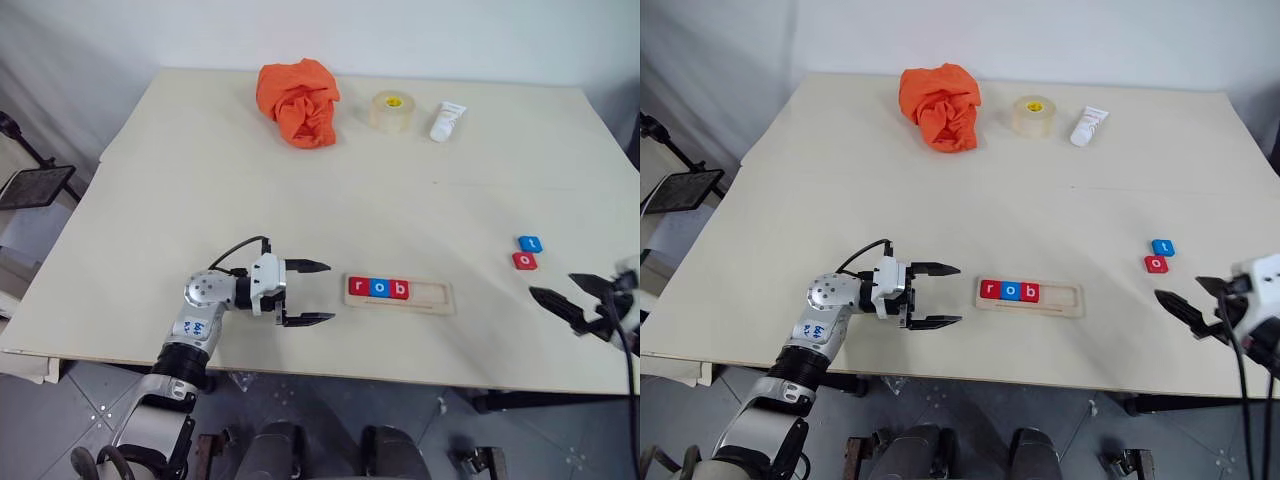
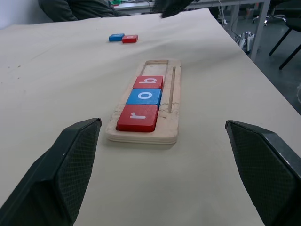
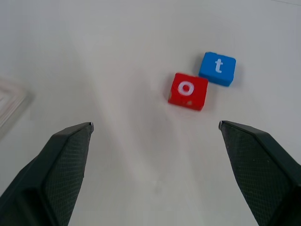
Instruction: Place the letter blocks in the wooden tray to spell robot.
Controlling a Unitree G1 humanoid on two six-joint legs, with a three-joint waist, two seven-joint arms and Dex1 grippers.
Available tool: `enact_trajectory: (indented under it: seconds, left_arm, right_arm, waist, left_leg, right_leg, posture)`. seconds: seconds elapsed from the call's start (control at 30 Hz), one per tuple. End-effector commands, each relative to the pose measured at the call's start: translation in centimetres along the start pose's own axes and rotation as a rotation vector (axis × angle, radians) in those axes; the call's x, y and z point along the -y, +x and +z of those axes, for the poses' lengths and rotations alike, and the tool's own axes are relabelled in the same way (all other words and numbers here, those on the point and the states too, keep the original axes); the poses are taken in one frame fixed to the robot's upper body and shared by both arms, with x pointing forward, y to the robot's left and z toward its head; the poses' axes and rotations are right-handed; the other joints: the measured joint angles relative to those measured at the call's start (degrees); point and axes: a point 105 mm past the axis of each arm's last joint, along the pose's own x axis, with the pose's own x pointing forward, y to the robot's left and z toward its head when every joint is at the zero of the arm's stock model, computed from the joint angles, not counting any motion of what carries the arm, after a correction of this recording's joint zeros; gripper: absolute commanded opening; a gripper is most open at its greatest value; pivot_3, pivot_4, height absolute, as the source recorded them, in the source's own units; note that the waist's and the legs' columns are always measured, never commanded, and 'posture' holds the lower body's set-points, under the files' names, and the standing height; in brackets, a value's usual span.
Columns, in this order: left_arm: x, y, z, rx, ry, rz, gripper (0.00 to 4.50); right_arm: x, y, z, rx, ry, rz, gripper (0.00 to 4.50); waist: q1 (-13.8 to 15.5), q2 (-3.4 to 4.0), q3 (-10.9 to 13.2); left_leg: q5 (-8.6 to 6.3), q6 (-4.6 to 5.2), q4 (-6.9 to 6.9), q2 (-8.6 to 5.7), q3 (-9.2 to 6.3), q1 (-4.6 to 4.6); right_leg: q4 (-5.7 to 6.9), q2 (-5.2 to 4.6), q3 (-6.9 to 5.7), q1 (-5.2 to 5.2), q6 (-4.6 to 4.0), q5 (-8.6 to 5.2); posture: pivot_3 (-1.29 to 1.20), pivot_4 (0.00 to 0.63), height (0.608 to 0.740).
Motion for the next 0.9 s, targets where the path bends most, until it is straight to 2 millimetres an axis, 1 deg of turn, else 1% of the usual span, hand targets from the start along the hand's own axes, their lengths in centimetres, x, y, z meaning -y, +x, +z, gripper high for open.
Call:
enact_trajectory:
  seconds: [0.03, 0.23, 0.37, 0.47, 0.63, 0.7, 0.73, 0.8, 0.9]
  left_arm:
    - [0.0, 0.2, 0.9, 0.024, 0.038, -0.011, 4.50]
    - [0.4, 0.4, 1.0, 0.029, 0.043, -0.019, 4.50]
    - [0.5, 0.4, 1.0, 0.031, 0.046, -0.015, 4.50]
    - [0.5, 0.4, 1.1, 0.030, 0.048, -0.010, 4.50]
    - [0.7, 0.2, 1.1, 0.028, 0.047, -0.007, 4.50]
    - [0.7, 0.2, 1.0, 0.028, 0.046, -0.008, 4.50]
    - [0.7, 0.3, 1.0, 0.028, 0.046, -0.009, 4.50]
    - [0.6, 0.3, 1.0, 0.029, 0.046, -0.011, 4.50]
    - [0.5, 0.3, 1.0, 0.028, 0.044, -0.014, 4.50]
  right_arm:
    - [1.4, 2.1, 0.2, 0.045, 0.027, -0.093, 4.48]
    - [2.4, 5.0, -0.2, 0.036, 0.050, -0.141, 4.48]
    - [2.8, 5.9, -1.0, 0.005, 0.056, -0.166, 4.48]
    - [2.7, 5.9, -1.3, 0.006, 0.067, -0.169, 3.90]
    - [2.4, 5.8, -1.8, 0.011, 0.078, -0.174, 2.20]
    - [2.6, 5.4, -1.7, 0.029, 0.081, -0.211, 1.54]
    - [2.4, 5.2, -1.7, 0.039, 0.078, -0.230, 1.46]
    - [1.4, 4.4, -1.4, 0.075, 0.059, -0.265, 1.47]
    - [0.3, 3.2, -1.1, 0.116, 0.073, -0.328, 1.47]
  waist:
    - [0.0, 0.00, 0.0]
    - [0.0, 0.03, 0.0]
    - [-0.1, 0.03, 0.0]
    - [-0.1, 0.03, 0.0]
    - [0.0, 0.02, 0.0]
    - [0.1, 0.02, 0.0]
    - [0.2, 0.02, 0.0]
    - [0.3, 0.02, 0.0]
    - [0.2, 0.03, 0.0]
  left_leg:
    - [0.00, 0.00, 0.00, 0.00, -0.01, 0.00]
    - [0.01, 0.02, 0.00, -0.05, -0.07, -0.05]
    - [0.01, 0.02, 0.00, -0.03, -0.06, -0.07]
    - [0.01, 0.02, 0.00, -0.03, -0.05, -0.05]
    - [0.01, 0.02, 0.00, -0.03, -0.06, -0.05]
    - [0.01, 0.02, 0.01, -0.03, -0.08, -0.05]
    - [0.01, 0.02, 0.00, -0.04, -0.09, -0.05]
    - [0.01, 0.02, 0.00, -0.04, -0.12, -0.06]
    - [0.00, 0.00, -0.04, -0.04, -0.19, -0.07]
  right_leg:
    - [0.02, 0.00, -0.03, 0.01, 0.00, 0.00]
    - [0.06, -0.02, -0.09, -0.02, 0.00, 0.00]
    - [0.06, -0.02, -0.09, -0.03, 0.00, 0.00]
    - [0.04, -0.02, -0.09, 0.00, 0.00, 0.00]
    - [0.04, -0.02, -0.09, 0.01, 0.00, 0.00]
    - [0.04, -0.02, -0.09, 0.02, 0.00, 0.00]
    - [0.04, -0.02, -0.09, 0.03, 0.00, 0.00]
    - [0.03, -0.03, -0.10, 0.02, 0.00, 0.00]
    - [0.09, -0.02, -0.14, 0.00, 0.00, 0.00]
  posture:
    - [0.00, 0.150, 0.740]
    - [0.00, 0.150, 0.740]
    - [0.00, 0.150, 0.740]
    - [0.00, 0.150, 0.740]
    - [0.00, 0.150, 0.740]
    - [0.00, 0.150, 0.740]
    - [0.00, 0.150, 0.740]
    - [0.00, 0.150, 0.740]
    - [0.00, 0.150, 0.740]
